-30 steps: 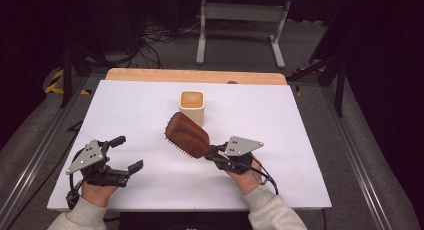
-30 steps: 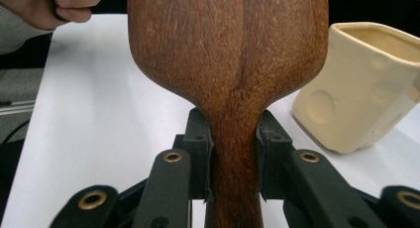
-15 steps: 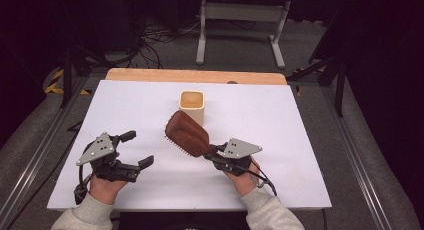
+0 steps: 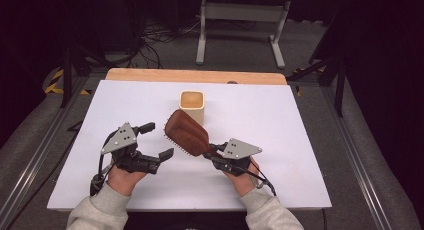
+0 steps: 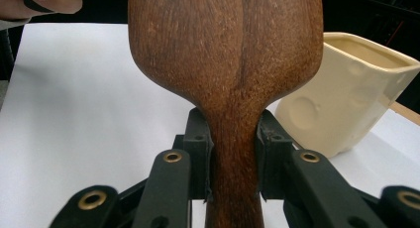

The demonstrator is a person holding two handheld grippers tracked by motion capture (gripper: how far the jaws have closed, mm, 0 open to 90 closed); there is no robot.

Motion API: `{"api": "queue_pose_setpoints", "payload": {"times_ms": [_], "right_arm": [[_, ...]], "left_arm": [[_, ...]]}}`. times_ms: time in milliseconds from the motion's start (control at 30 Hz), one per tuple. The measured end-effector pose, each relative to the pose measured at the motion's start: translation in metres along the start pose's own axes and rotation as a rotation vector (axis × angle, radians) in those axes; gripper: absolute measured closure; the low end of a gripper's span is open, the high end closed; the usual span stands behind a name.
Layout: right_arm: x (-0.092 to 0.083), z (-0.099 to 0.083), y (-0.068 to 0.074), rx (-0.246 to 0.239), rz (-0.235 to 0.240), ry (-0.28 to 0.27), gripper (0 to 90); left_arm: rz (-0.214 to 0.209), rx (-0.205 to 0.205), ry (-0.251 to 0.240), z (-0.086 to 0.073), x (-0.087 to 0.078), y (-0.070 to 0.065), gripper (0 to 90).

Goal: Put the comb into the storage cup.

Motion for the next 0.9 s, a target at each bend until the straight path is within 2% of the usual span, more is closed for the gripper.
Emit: {"api": "queue_pose_setpoints", "payload": {"times_ms": [167, 733, 900], "right_arm": [[0.0, 0.0, 0.0, 0.0, -0.01, -0.004, 72.1], [-0.001, 0.001, 0.0, -0.004, -0.018, -0.015, 72.0], [-0.001, 0.002, 0.001, -0.009, -0.019, -0.016, 71.9]], "left_arm": [[-0.022, -0.036, 0.024, 0.002, 0.014, -0.003, 0.4], [-0.029, -0.054, 0.093, 0.002, 0.049, -0.009, 1.1], [-0.037, -0.073, 0.112, 0.001, 0.055, -0.007, 6.2]]}}
Point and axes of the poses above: each handheld gripper's, and its own axes: x roughly forward along the jaws, z roughly out of its top, y roughly to its left, the point moved 1 cm from there along x, roughly forward along the jaws, and after that the axes turned 13 degrees about -x, right-handed, at the moved point
